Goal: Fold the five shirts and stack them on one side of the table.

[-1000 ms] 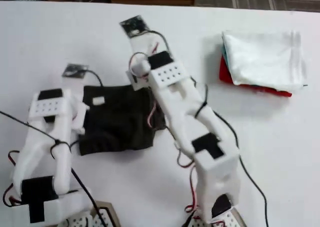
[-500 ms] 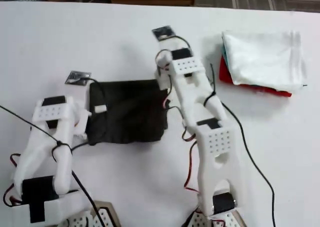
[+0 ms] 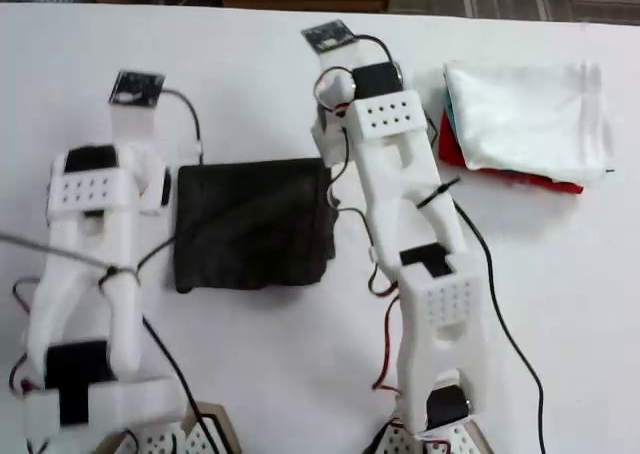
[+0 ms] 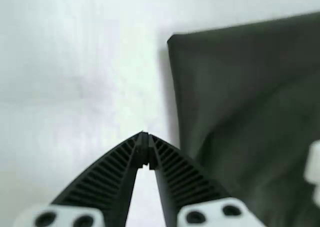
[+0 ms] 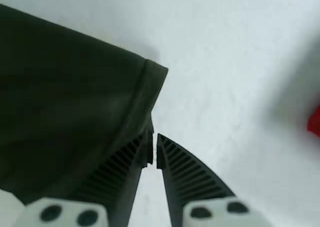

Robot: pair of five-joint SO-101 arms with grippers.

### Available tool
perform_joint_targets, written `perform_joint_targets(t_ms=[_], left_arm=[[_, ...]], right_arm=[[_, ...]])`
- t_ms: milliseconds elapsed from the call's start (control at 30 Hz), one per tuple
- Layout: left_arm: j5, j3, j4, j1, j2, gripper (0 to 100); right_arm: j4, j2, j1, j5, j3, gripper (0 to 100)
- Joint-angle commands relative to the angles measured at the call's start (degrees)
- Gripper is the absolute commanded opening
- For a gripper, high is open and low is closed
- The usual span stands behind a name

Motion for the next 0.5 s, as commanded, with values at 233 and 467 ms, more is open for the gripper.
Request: perform_joint_targets(t_ms=[233, 467], left_arm=[[5.63, -30.20, 8.70, 6.59, 29.36, 2], [5.63, -38.64, 12.31, 6.24, 38.15, 2]], right_arm=[[-6.55, -23.96, -11.30, -3.87, 26.73, 2.1], [-33.36, -45.93, -13.14, -1.49, 72.18, 2.1]])
